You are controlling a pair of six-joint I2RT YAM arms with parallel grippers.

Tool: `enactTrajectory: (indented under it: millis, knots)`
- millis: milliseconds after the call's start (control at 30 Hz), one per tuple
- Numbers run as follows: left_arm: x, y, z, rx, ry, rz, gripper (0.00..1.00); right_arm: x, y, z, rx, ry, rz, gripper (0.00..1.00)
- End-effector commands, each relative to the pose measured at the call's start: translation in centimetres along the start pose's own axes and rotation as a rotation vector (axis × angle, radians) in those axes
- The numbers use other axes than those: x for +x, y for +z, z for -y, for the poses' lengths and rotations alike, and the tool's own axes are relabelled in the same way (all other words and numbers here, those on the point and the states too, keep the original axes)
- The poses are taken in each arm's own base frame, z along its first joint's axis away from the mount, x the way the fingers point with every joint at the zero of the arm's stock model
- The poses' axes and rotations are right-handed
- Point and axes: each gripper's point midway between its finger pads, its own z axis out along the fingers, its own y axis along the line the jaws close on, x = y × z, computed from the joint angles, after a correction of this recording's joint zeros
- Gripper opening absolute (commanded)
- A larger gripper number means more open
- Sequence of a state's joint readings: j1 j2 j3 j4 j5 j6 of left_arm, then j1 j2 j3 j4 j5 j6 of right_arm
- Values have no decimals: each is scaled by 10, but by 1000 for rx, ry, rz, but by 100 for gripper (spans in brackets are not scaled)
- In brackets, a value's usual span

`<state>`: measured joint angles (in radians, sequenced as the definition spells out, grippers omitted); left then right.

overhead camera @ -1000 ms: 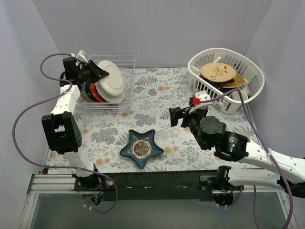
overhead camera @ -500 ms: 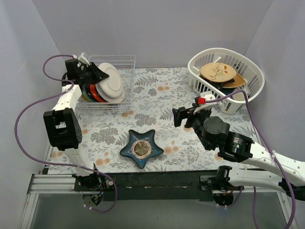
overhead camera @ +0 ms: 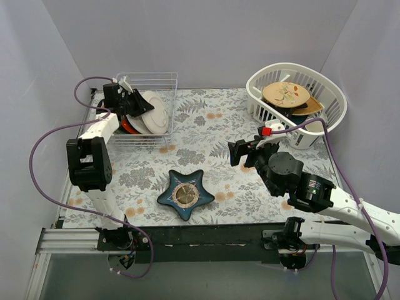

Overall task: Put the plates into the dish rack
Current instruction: Insert the plate into the dish rack.

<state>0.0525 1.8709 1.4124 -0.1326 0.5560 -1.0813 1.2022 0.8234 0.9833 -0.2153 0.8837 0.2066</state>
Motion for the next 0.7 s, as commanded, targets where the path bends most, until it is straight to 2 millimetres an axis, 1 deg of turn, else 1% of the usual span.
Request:
enactTrajectory:
  millis: [0, 133, 233, 267, 300, 367, 400, 433, 500, 567, 667]
  knots:
    - [-17, -3, 23, 51, 90, 66, 0, -2, 0, 1, -4, 31, 18, 94]
    - [-6, 5, 21, 41, 95, 39, 0, -2, 1, 1, -2, 41, 21, 94]
    - [-2, 5, 16, 20, 88, 32, 1, -2, 2, 2, -1, 41, 24, 94]
    - [-2, 3, 16, 16, 88, 34, 12, -2, 2, 3, 0, 42, 24, 94]
    - [-3, 3, 15, 6, 91, 42, 16, -2, 2, 3, -1, 41, 24, 94]
    - [-5, -1, 17, 1, 99, 52, 18, 0, 2, 4, -2, 40, 23, 94]
    - [-6, -2, 16, -3, 106, 55, 29, 0, 2, 3, -6, 43, 23, 94]
    - [-7, -2, 16, -6, 109, 55, 34, 1, 2, 3, -8, 42, 21, 94]
    - [-7, -2, 15, -17, 109, 48, 37, 2, 3, 3, -11, 43, 19, 94]
    - [-7, -2, 12, -31, 110, 47, 45, 3, 3, 2, -14, 43, 18, 95]
    - [-9, -3, 10, -48, 114, 53, 47, 2, 2, 3, -16, 47, 19, 94]
